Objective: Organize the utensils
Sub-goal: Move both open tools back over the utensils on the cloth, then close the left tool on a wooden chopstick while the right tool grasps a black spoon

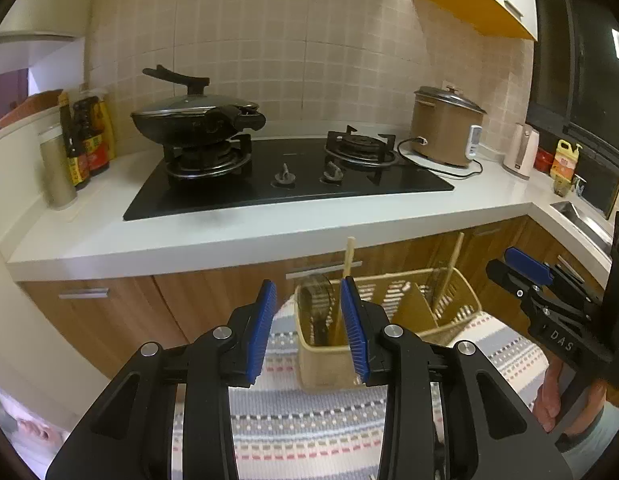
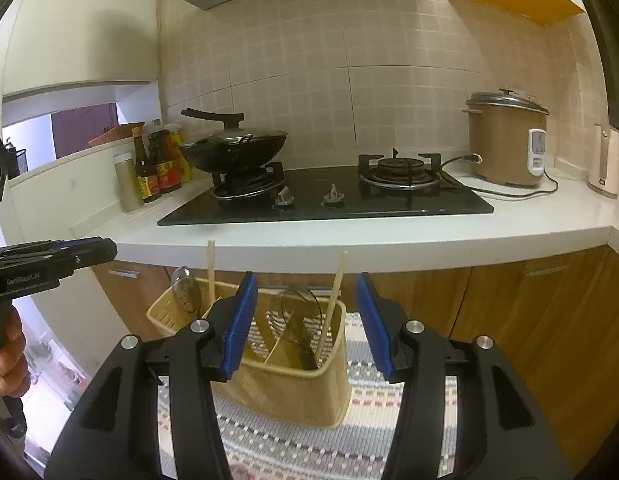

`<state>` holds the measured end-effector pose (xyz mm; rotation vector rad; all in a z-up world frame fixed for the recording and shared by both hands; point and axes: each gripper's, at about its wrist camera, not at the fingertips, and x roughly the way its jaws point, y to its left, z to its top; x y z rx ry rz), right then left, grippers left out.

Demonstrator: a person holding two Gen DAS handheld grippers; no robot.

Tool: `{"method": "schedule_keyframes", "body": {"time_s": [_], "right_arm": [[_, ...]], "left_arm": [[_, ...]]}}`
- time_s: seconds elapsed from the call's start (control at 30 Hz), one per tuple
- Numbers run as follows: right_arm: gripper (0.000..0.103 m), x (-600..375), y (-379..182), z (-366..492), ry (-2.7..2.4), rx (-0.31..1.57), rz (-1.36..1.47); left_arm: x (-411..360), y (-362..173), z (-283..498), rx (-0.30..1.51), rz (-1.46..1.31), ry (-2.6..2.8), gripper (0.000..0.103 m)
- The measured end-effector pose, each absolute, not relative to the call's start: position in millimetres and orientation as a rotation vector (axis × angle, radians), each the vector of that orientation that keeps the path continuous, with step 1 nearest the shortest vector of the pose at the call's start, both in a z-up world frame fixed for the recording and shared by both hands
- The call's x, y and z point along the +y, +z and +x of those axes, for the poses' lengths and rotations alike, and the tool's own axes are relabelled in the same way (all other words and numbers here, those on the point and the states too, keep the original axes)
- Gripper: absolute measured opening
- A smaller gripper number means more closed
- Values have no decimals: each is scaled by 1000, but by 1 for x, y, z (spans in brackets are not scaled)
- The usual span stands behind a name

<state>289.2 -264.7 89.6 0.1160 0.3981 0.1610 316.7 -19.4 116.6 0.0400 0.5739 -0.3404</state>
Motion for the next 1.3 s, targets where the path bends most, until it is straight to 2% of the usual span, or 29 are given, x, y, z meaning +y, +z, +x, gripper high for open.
{"method": "schedule_keyframes", "body": {"time_s": [0.2,0.43,0.6,0.87,1.0,1.3], "right_arm": [[48,-263,100,264,171,419,110],[47,-245,88,241,203,576,75],[47,-236,60,236,218,744,82],[47,-236,-17,249,242,1097,218],[36,-236,-39,252,238,1164,257],[28,-218,-56,261,222,1209,203]], "left_arm": [[-15,121,288,580,35,-354,35],[-6,101,262,665,18,-376,39],[-2,58,250,823,35,-344,39],[-3,-31,232,1063,17,-377,37],[-9,-60,225,1128,24,-391,37],[-17,-81,213,1136,74,-375,32]]}}
